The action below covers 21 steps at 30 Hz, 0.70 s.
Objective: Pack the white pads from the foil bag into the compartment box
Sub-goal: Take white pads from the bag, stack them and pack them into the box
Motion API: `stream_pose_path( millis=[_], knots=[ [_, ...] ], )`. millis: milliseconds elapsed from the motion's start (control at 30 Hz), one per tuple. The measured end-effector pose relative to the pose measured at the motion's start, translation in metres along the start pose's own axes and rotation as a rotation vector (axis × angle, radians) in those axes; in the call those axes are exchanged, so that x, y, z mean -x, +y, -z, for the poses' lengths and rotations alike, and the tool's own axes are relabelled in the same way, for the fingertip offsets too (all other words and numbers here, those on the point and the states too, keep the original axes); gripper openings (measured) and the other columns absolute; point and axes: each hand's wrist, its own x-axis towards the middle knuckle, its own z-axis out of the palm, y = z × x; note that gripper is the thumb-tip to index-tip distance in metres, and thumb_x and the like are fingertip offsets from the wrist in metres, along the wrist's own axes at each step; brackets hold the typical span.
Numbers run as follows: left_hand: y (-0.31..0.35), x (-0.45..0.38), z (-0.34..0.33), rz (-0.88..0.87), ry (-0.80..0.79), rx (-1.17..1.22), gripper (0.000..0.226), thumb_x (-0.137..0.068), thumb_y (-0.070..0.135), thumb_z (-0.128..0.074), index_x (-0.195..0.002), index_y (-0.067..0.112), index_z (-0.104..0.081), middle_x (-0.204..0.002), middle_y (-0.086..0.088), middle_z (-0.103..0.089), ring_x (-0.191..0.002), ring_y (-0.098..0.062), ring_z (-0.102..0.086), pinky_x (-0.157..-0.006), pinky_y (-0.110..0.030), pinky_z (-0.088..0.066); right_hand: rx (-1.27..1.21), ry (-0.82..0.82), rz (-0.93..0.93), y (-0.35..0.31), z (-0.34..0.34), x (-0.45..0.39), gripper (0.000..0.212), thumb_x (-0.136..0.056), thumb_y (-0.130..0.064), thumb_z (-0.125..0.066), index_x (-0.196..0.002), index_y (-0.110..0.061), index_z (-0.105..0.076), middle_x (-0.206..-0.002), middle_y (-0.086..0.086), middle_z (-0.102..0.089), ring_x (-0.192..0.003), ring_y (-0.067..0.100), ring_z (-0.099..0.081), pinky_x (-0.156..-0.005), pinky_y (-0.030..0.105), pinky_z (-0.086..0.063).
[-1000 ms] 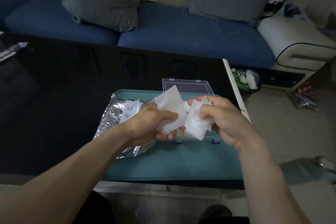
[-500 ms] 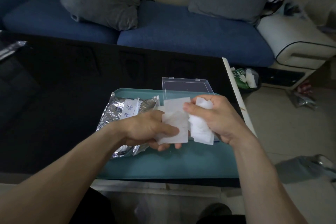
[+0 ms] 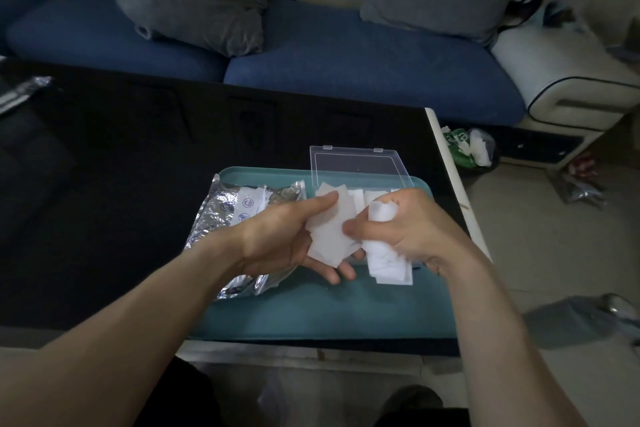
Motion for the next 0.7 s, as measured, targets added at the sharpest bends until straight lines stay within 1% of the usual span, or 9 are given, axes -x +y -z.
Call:
stream_pose_path(
  millis=[133,200,267,333,433,500,567,600,700],
  knots=[
    [-0.005,0.0,0.002,-0.073,0.072,-0.074,0.027,-0.1,0.012,-0.047,-0.119,-0.003,-0.058,-0.102,-0.024,-0.069,-0.079,-0.032,-0.07,-0.067,-0.032,-0.059,0.072,0.116,0.024,0.002,-0.003,-0.002,0.035,-0.071,-0.041,-0.089,-0.072,-0.011,-0.072,-0.067,0.0,-0.073,-0.06,0.014,-0.067,-0.063,0.033,-0.051],
    [-0.006,-0.002,0.006,-0.098,0.13,-0.057,0.028,-0.1,0.006,-0.046,-0.121,-0.01,-0.055,-0.102,-0.027,-0.067,-0.077,-0.032,-0.07,-0.066,-0.032,-0.06,0.022,0.106,-0.002,0.003,0.001,-0.002,0.032,-0.069,-0.041,-0.089,-0.075,-0.013,-0.074,-0.067,-0.002,-0.073,-0.059,0.009,-0.064,-0.062,0.03,-0.05],
    [-0.006,-0.003,0.008,-0.132,0.189,-0.035,0.028,-0.1,0.007,-0.045,-0.117,-0.012,-0.058,-0.101,-0.028,-0.066,-0.078,-0.032,-0.069,-0.07,-0.033,-0.061,-0.025,0.086,-0.026,0.004,0.005,-0.002,0.03,-0.068,-0.04,-0.09,-0.079,-0.015,-0.077,-0.071,-0.003,-0.074,-0.061,0.006,-0.064,-0.061,0.024,-0.049],
    [-0.004,-0.004,0.007,-0.155,0.197,0.005,0.028,-0.101,0.009,-0.043,-0.115,-0.008,-0.06,-0.098,-0.026,-0.068,-0.08,-0.033,-0.069,-0.075,-0.036,-0.061,-0.054,0.072,-0.027,0.003,0.003,-0.002,0.028,-0.069,-0.037,-0.09,-0.081,-0.015,-0.077,-0.073,-0.002,-0.075,-0.063,0.007,-0.066,-0.06,0.023,-0.051],
    [-0.002,-0.004,0.0,-0.141,0.187,0.086,0.044,-0.105,0.024,-0.037,-0.122,-0.011,-0.056,-0.102,-0.034,-0.065,-0.085,-0.04,-0.068,-0.073,-0.039,-0.061,-0.087,0.139,-0.014,0.003,-0.006,-0.005,0.026,-0.072,-0.029,-0.09,-0.079,-0.011,-0.073,-0.073,0.001,-0.075,-0.061,0.011,-0.067,-0.058,0.028,-0.052],
    [-0.002,-0.004,-0.001,-0.143,0.233,0.106,0.052,-0.106,0.033,-0.032,-0.122,-0.01,-0.057,-0.106,-0.039,-0.064,-0.089,-0.044,-0.068,-0.074,-0.042,-0.062,-0.108,0.193,0.003,0.002,-0.011,-0.006,0.025,-0.07,-0.027,-0.091,-0.078,-0.011,-0.073,-0.072,0.001,-0.075,-0.062,0.013,-0.069,-0.058,0.033,-0.056],
    [-0.003,-0.005,-0.004,-0.174,0.307,0.115,0.05,-0.106,0.033,-0.032,-0.118,-0.007,-0.059,-0.111,-0.037,-0.065,-0.091,-0.043,-0.068,-0.077,-0.046,-0.062,-0.149,0.203,0.004,0.001,-0.015,-0.006,0.027,-0.069,-0.026,-0.091,-0.082,-0.008,-0.074,-0.075,0.002,-0.076,-0.07,0.02,-0.074,-0.067,0.044,-0.063],
    [-0.003,-0.006,-0.005,-0.188,0.335,0.128,0.048,-0.106,0.032,-0.032,-0.117,-0.006,-0.059,-0.114,-0.034,-0.065,-0.093,-0.041,-0.069,-0.078,-0.047,-0.061,-0.155,0.183,-0.007,0.0,-0.017,-0.006,0.03,-0.069,-0.027,-0.091,-0.084,-0.006,-0.074,-0.076,0.002,-0.077,-0.073,0.022,-0.075,-0.071,0.046,-0.063],
    [-0.007,-0.008,-0.01,-0.179,0.363,0.161,0.047,-0.106,0.032,-0.032,-0.121,-0.004,-0.058,-0.119,-0.027,-0.066,-0.099,-0.038,-0.07,-0.078,-0.046,-0.061,-0.091,0.111,-0.039,-0.002,-0.023,-0.005,0.032,-0.071,-0.03,-0.09,-0.085,-0.006,-0.075,-0.076,0.001,-0.077,-0.07,0.02,-0.075,-0.069,0.042,-0.062]
  ],
)
